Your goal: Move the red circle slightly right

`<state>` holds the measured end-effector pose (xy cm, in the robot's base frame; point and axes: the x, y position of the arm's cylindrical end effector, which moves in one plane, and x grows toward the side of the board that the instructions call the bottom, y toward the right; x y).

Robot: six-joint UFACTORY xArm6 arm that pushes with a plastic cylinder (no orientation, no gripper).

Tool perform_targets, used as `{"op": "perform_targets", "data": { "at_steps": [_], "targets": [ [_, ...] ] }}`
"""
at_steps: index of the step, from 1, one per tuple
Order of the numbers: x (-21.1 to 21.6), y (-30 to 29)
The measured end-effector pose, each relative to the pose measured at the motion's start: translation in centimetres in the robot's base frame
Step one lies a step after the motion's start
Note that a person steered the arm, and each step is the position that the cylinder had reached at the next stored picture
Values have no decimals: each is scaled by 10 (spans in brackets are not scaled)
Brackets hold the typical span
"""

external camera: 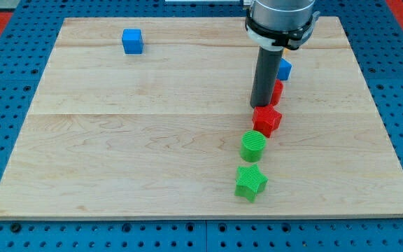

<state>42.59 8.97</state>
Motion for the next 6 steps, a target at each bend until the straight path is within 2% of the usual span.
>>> {"op": "perform_targets", "data": {
  "at_steps": [2, 4, 6],
  "targets": [
    [-25, -33],
    [-43, 0],
    [-22, 16]
  ]
}}
